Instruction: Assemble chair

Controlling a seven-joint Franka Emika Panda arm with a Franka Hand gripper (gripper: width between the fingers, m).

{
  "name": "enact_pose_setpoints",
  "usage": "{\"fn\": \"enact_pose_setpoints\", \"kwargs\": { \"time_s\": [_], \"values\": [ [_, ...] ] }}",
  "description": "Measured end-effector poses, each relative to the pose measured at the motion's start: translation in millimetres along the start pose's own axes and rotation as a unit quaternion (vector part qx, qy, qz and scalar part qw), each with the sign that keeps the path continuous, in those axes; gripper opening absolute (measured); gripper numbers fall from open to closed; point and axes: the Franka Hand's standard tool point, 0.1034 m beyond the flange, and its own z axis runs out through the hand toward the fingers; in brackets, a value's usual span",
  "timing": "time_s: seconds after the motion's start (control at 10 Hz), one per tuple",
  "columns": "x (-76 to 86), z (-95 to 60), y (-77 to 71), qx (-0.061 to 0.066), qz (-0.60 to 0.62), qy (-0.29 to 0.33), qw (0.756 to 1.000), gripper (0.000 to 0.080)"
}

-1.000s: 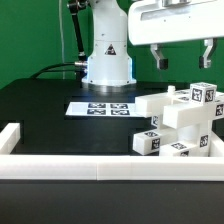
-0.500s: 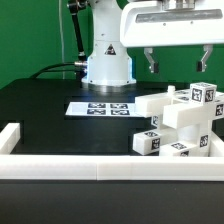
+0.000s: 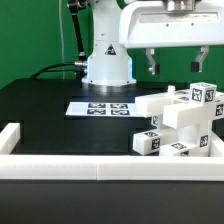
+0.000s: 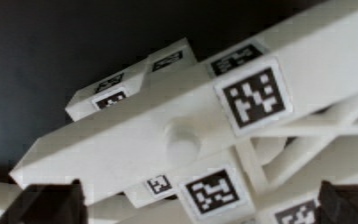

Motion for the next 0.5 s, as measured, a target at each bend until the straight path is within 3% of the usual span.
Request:
{"fn": "enact_pose_setpoints", "kwargs": {
  "time_s": [0.2, 0.5],
  "values": [
    [-29.7, 5.4, 0.0, 0.005, 0.007, -0.013, 1.0, 0.0649],
    [-30.5, 6.4, 3.8, 0.003, 0.011, -0.015, 1.0, 0.0649]
  ]
}}
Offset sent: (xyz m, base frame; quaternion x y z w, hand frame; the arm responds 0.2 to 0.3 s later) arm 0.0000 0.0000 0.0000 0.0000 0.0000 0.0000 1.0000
